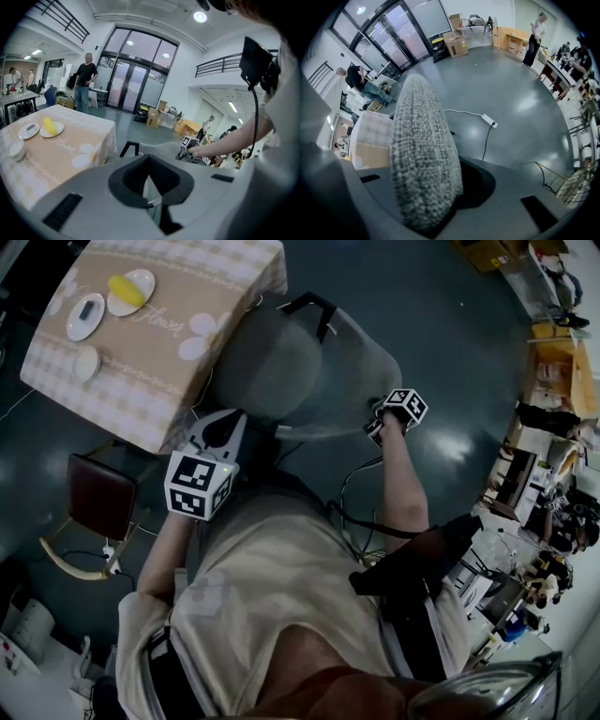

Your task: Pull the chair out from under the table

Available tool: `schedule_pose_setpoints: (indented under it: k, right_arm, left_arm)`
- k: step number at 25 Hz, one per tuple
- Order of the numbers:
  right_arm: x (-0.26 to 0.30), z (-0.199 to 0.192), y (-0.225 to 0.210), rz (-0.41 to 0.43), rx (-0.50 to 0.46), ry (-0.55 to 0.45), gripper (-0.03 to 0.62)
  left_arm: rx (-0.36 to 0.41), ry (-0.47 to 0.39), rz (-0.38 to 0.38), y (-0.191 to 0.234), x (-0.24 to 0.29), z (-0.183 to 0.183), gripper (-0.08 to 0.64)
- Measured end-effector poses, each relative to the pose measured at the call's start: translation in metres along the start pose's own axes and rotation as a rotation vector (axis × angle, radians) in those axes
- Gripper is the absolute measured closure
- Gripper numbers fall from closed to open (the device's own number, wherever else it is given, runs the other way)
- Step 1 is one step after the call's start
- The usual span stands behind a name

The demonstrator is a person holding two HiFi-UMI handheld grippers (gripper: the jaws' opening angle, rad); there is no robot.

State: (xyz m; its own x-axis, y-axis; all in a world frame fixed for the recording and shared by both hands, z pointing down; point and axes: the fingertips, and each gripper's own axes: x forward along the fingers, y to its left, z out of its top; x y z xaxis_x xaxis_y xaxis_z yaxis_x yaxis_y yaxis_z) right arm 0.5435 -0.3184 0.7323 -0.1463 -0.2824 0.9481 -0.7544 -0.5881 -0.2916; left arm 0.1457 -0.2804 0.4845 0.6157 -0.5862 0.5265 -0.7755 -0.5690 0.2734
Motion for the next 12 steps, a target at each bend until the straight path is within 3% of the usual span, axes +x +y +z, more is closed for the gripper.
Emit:
schedule_pose_setpoints:
  k: [12]
  right_arm:
    - [-0.005,0.009,-0.023,-0.001,0.040,-0.008,0.495]
  left_arm:
    - [0.016,0.026,-0.040,-0.009,0.022,0.003,0.552]
